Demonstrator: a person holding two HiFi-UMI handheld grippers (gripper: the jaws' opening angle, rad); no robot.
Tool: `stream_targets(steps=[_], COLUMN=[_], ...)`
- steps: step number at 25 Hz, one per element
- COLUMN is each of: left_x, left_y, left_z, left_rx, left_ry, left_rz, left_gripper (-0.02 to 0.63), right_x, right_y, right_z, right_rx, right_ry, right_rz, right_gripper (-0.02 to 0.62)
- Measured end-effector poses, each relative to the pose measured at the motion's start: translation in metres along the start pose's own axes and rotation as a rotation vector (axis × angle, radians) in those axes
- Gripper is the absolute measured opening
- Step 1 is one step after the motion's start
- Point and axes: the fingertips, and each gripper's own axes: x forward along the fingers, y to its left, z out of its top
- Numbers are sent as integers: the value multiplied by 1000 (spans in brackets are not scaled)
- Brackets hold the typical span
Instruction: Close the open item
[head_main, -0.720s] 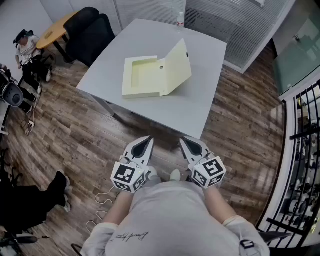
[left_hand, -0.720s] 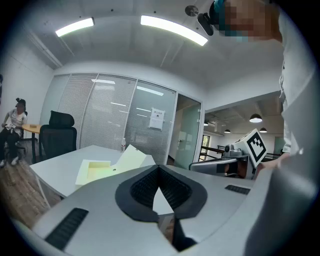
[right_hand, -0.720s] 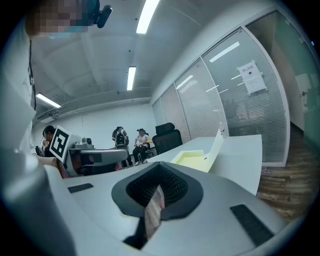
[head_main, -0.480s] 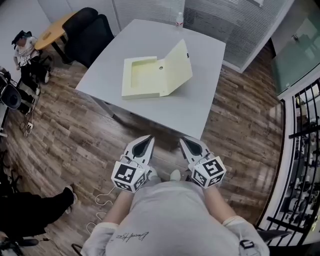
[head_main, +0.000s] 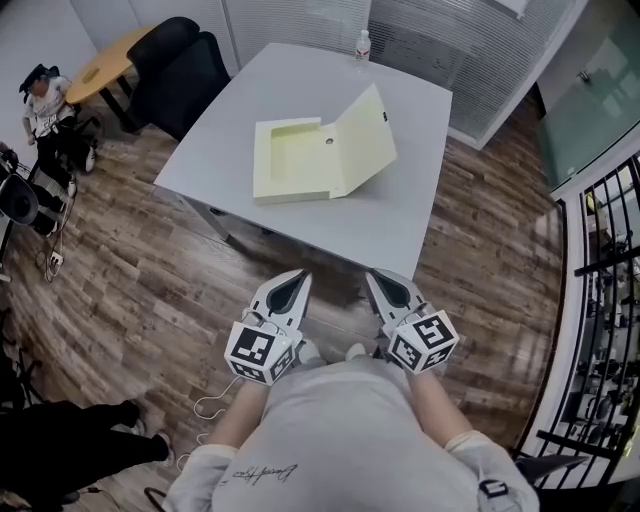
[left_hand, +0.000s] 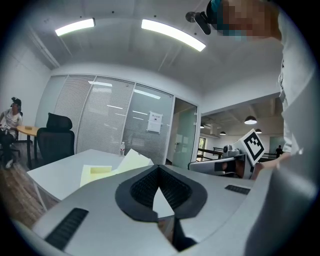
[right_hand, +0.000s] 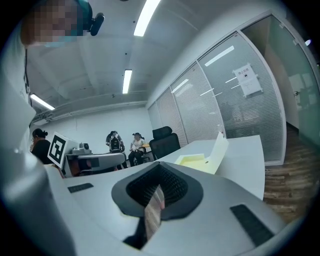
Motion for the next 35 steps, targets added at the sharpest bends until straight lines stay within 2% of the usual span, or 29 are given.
stream_targets(steps=[6,12,18,25,35], left_x=[-18,-21,-17,4,54], left_y=[16,24,40,62,92], left_z=[-8,-14,-10,-7,6], left_rx=[4,-18,-20,-27,-22], left_ry=[0,6,-6,-4,15], left_rz=[-20,-39,-22,-19,-31], left_gripper=[9,9,9,9,9], right_x=[8,15,32,57,99], right_y=[20,24,23,7,-44], right_z=[-4,-12,-9,1,17], right_rx=[-39,-25,-37,-44,-6], right_ry=[-5,23,19,14,13], right_rz=[-26,-35,-15,-9,-24], right_gripper=[13,14,12,12,14])
